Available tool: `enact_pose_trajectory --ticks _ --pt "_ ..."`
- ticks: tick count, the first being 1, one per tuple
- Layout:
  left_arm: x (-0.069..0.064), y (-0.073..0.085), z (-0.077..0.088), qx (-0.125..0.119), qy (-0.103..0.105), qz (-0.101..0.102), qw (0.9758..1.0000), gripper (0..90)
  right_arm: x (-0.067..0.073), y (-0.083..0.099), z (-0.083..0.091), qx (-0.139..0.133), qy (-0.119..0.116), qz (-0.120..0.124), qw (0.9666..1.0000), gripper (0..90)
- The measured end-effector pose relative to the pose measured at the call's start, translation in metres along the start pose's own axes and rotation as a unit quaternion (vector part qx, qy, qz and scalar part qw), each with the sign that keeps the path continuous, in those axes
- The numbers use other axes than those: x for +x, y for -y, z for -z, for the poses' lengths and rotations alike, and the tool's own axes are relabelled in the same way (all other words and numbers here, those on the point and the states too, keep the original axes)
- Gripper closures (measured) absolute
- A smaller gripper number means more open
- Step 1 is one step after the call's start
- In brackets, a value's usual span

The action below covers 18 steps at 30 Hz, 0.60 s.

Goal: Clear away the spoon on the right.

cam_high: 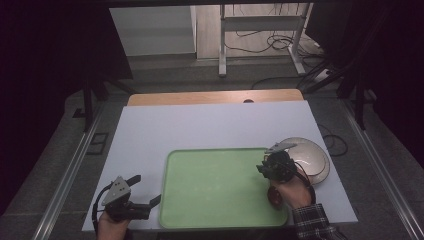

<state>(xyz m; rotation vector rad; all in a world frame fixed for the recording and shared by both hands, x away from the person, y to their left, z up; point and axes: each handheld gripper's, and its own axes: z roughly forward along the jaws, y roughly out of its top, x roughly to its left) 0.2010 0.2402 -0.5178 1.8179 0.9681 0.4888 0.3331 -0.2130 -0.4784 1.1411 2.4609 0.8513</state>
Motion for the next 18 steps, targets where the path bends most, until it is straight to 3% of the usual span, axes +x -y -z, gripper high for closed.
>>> enact_pose_trajectory --ticks 12,18 --pt "0.000 0.000 0.000 0.000 0.001 0.000 1.0000 0.6 0.001 0.005 0.006 -0.022 -0.001 -0.002 0.9998 44.0" --pt "0.000 0.000 0.000 0.000 0.001 0.000 1.0000 0.6 -0.001 0.007 0.012 -0.037 -0.014 -0.008 0.9992 31.6"
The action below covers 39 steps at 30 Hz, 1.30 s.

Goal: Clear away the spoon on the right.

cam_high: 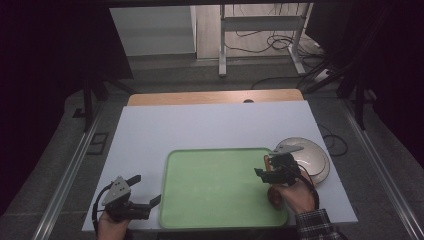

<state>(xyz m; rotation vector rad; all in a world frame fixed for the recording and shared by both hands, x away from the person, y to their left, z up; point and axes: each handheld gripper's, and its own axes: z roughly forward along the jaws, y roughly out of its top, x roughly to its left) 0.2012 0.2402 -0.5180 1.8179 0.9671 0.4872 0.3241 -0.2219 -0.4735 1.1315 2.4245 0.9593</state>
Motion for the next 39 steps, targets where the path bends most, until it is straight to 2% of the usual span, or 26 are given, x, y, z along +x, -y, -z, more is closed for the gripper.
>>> enact_pose_trajectory --ticks 7,15,18,37,39 --pt "0.000 0.000 0.000 0.000 0.000 0.000 1.0000 0.6 -0.001 0.003 0.002 -0.011 -0.010 0.003 0.9999 17.6" --pt "0.000 0.000 0.000 0.000 0.000 -0.001 1.0000 0.6 0.000 0.006 0.010 -0.027 -0.009 0.018 0.9994 6.8" --pt "0.000 0.000 0.000 0.000 0.000 -0.001 1.0000 0.6 0.000 0.007 0.012 -0.031 -0.016 0.018 0.9992 4.0" --pt "-0.001 0.000 0.000 0.000 -0.001 -0.002 1.0000 0.6 0.001 0.020 0.025 -0.059 -0.022 0.043 0.9971 0.0" --pt "0.000 0.000 0.000 0.000 -0.001 -0.003 1.0000 0.6 0.000 0.021 0.027 -0.066 -0.026 0.038 0.9968 0.0"
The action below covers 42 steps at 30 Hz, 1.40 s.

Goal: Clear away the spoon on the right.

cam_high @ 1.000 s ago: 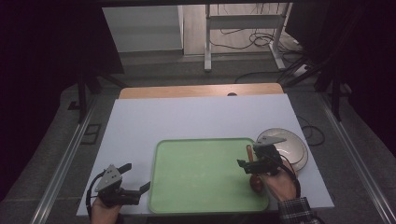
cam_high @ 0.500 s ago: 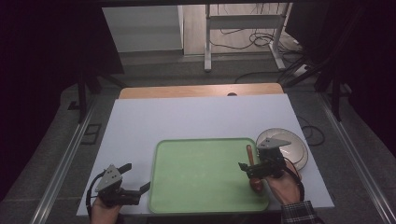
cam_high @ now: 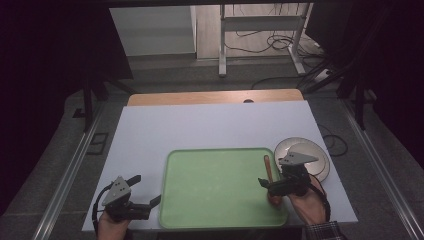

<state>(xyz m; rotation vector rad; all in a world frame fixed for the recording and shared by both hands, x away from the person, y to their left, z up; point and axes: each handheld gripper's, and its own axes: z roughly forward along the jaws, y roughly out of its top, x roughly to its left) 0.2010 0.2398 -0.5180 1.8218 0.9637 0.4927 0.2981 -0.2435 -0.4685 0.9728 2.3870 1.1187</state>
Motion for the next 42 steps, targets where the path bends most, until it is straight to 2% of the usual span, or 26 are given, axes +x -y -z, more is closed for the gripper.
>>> enact_pose_trajectory --ticks 3,7,13,19,24,42 --pt "0.000 0.000 0.000 0.000 0.000 0.001 1.0000 0.6 -0.002 0.002 0.002 -0.008 -0.012 -0.009 0.9999 0.0" --pt "0.000 0.000 0.000 0.000 0.000 0.000 1.0000 0.6 -0.002 0.005 0.005 -0.008 -0.008 -0.015 0.9998 0.0" --pt "0.000 0.000 0.000 0.000 0.000 0.000 1.0000 0.6 0.001 0.008 0.008 0.007 0.004 -0.017 0.9998 0.0" --pt "0.000 0.000 0.000 0.000 0.000 0.001 1.0000 0.6 0.003 0.012 0.011 0.007 0.011 -0.022 0.9997 0.0" --pt "0.000 0.000 0.000 0.001 0.000 0.001 1.0000 0.6 0.004 0.015 0.014 0.012 0.023 -0.017 0.9995 0.0" --pt "0.000 0.000 0.000 -0.001 0.001 0.004 1.0000 0.6 0.003 0.023 0.032 -0.005 0.045 -0.021 0.9988 0.0"
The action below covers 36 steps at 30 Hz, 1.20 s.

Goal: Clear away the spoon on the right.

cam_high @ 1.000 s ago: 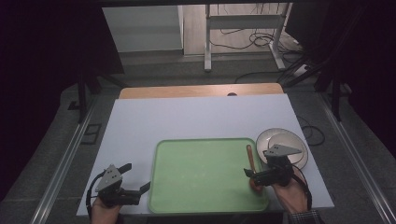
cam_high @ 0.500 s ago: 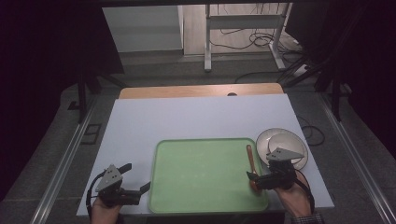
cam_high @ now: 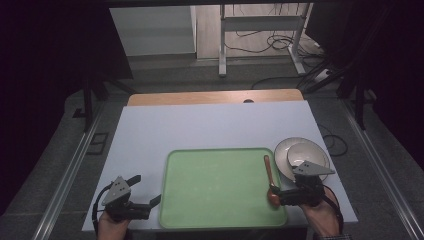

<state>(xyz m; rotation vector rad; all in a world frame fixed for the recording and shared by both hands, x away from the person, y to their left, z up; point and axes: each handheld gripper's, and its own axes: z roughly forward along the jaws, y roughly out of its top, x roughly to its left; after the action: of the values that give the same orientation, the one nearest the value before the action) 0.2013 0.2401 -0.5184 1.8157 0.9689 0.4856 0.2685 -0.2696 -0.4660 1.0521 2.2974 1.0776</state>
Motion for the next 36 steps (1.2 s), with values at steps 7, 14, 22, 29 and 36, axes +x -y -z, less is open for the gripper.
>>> enact_pose_trajectory --ticks 7,14,22,29,36 --pt "0.000 0.000 0.000 -0.002 0.002 0.002 1.0000 0.4 -0.002 0.004 0.006 -0.002 0.005 -0.003 1.0000 0.0" --pt "0.000 0.000 0.000 0.000 0.006 -0.001 1.0000 0.0 -0.005 0.011 0.015 -0.006 0.011 -0.014 0.9998 0.0" --pt "0.000 0.000 0.000 0.001 0.005 0.000 1.0000 0.0 -0.010 0.019 0.027 -0.007 0.025 -0.020 0.9995 0.0" --pt "0.000 0.000 0.000 0.002 0.005 0.000 1.0000 0.0 -0.012 0.028 0.036 -0.012 0.035 -0.028 0.9989 0.0" --pt "0.000 0.000 -0.001 0.004 0.004 -0.001 1.0000 0.0 -0.017 0.039 0.042 -0.013 0.048 -0.033 0.9982 0.0"
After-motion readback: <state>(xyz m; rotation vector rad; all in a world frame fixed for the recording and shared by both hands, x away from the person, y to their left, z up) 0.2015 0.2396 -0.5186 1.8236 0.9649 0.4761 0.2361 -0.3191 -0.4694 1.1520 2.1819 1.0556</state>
